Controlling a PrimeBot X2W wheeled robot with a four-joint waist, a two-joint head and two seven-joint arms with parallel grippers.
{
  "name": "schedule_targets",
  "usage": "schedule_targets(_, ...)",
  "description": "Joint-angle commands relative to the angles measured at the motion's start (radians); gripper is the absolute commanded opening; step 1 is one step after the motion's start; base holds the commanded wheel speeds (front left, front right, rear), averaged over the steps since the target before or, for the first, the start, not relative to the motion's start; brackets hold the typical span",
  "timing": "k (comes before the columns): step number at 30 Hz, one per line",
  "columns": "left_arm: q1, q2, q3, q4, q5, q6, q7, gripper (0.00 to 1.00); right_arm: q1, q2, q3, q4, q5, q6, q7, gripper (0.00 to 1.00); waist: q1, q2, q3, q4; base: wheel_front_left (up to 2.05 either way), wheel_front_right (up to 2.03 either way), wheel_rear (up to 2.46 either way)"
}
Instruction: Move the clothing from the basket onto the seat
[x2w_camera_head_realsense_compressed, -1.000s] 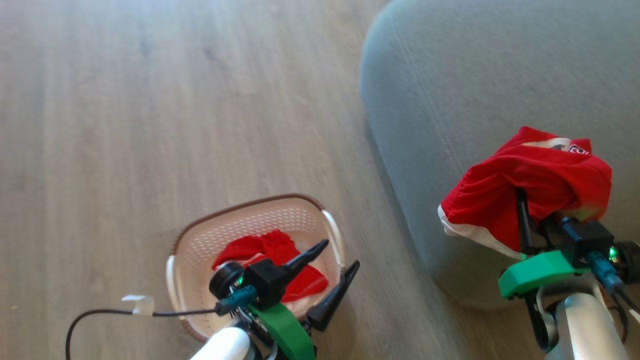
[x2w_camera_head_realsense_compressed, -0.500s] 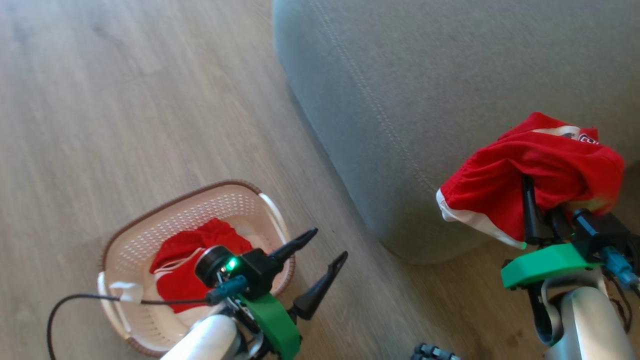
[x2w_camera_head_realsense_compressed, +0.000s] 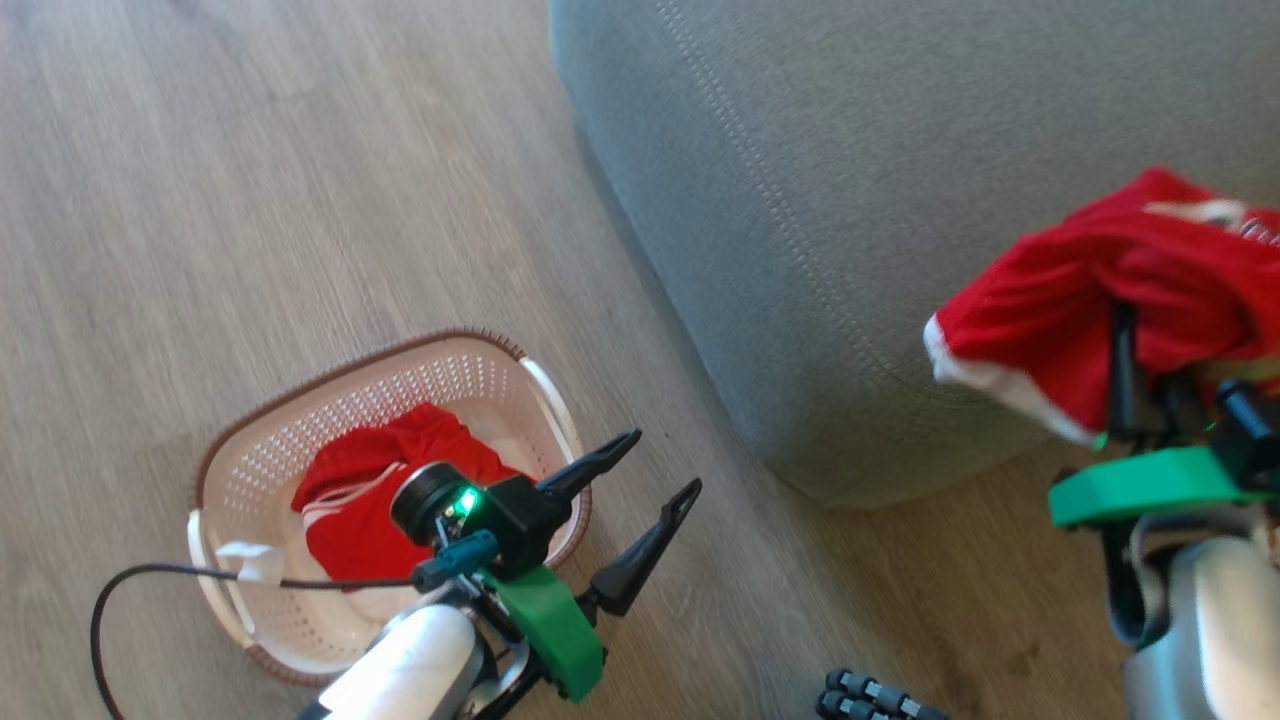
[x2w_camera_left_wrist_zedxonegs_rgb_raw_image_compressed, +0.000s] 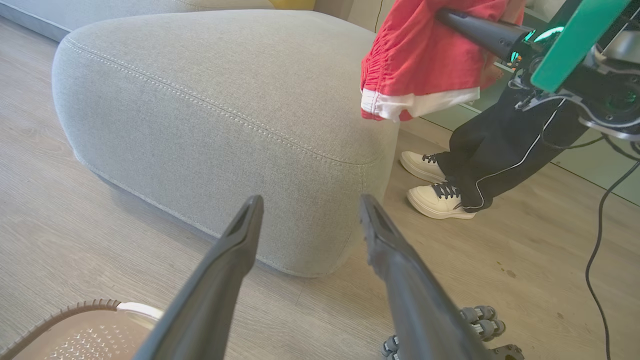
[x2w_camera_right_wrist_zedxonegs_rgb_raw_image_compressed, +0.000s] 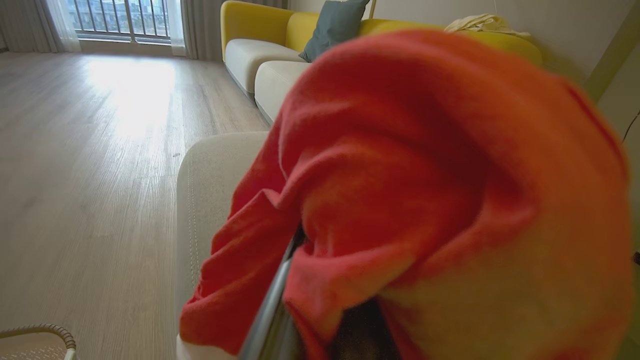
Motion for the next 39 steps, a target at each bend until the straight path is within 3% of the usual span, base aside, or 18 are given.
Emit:
schedule_targets(1,-0.039,0.005,0.024,-0.038,0.008,-0.002,-0.005,1.00,-0.053,-0.010,0.002,-0.049,-0.003,0.000,-0.007,0.00,0.0000,0.0000,0.024,0.016,0.00,0.00,0.00)
schedule_targets(10,-0.085,0.087,-0.010,-0.067,0.035,-0.002,-0.005,1.00,-0.278,-0.016,-0.091,-0.100,0.002,0.000,-0.007,0.00,0.0000,0.0000,0.168,0.026,0.00,0.00,0.00)
schedule_targets(17,-0.122,0.145,-0.023,-0.092,0.034,-0.002,-0.005,1.00,-0.468,-0.098,-0.143,-0.045,0.023,0.000,-0.007,0.00,0.0000,0.0000,0.266,0.035,0.00,0.00,0.00)
schedule_targets(26,-0.165,0.187,-0.040,-0.124,0.026,-0.002,-0.005,1.00,-0.726,-0.229,-0.228,0.229,0.087,0.000,-0.007,0.00,0.0000,0.0000,0.362,0.096,0.00,0.00,0.00)
schedule_targets(35,-0.192,0.180,-0.042,-0.135,0.024,-0.002,-0.005,1.00,-0.918,-0.295,-0.318,0.592,0.058,0.000,0.055,0.00,0.0000,0.0000,0.407,0.182,0.00,0.00,0.00)
schedule_targets(39,-0.199,0.171,-0.030,-0.137,0.023,-0.002,-0.005,1.00,-0.961,-0.328,-0.377,0.714,-0.007,0.000,0.080,0.00,0.0000,0.0000,0.420,0.212,0.00,0.00,0.00)
